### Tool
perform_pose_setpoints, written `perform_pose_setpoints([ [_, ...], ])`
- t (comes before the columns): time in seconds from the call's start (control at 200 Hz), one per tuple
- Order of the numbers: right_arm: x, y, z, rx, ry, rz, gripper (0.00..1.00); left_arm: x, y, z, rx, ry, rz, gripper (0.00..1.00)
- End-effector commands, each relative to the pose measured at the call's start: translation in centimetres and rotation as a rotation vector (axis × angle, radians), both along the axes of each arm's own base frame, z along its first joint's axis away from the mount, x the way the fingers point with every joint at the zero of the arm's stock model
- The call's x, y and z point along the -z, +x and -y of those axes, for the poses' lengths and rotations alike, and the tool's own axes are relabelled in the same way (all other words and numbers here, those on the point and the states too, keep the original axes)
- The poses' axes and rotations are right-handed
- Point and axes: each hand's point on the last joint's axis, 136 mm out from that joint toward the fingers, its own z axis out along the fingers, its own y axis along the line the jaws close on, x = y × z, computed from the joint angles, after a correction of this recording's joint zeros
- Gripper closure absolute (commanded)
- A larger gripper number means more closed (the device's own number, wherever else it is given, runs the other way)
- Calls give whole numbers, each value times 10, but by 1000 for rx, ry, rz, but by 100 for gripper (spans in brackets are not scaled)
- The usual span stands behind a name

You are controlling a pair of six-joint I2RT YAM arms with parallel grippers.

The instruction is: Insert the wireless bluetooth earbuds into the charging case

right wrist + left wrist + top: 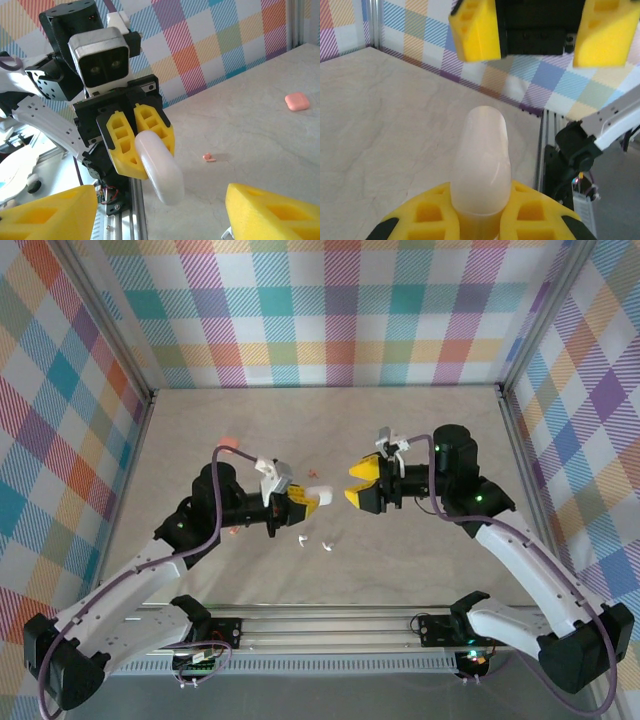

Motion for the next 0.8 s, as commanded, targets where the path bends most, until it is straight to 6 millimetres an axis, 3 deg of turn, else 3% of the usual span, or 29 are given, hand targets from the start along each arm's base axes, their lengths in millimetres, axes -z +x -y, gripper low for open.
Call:
perform_pose_setpoints([
  [0.0, 3, -8, -4, -53, -36, 47, 31, 14, -16, -5, 59, 52, 92, 100],
  [0.345, 38, -32, -42, -178, -230, 149, 25, 16, -31, 0, 149, -2, 108, 100],
  [0.66, 57, -24, -48, -169, -308, 137, 23, 16, -34, -1, 162, -21, 109, 100],
  [0.795, 65, -10, -48, -113, -364, 114, 24, 16, -36, -1, 166, -30, 109, 100],
])
